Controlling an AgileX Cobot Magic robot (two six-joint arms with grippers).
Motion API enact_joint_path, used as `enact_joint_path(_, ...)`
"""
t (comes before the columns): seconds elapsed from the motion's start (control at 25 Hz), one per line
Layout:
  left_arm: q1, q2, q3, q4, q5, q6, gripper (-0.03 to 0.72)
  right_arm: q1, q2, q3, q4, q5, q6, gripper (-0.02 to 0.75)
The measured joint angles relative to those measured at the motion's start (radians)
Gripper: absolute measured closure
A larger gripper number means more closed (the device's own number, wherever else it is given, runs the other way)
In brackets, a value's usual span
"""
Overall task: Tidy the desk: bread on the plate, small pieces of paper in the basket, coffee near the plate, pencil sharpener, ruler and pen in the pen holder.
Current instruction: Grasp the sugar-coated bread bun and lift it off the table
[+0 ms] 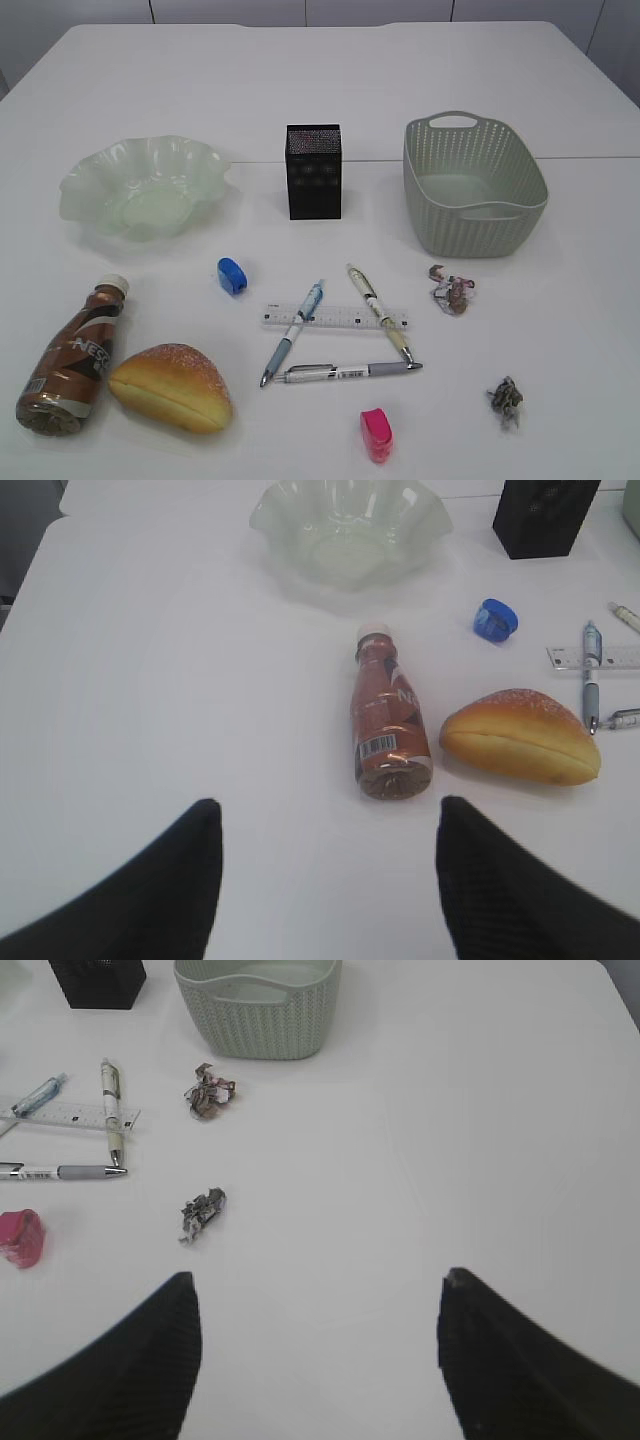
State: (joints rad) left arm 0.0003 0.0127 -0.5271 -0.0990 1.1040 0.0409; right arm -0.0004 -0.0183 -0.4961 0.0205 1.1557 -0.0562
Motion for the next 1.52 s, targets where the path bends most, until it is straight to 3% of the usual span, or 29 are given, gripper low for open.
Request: enact_joint_path(1.52, 0.0, 0.0, 0.0, -0.009, 0.0, 0.0, 0.201, 0.0, 0.0, 0.0, 0.007, 0.0, 0.0, 0.192)
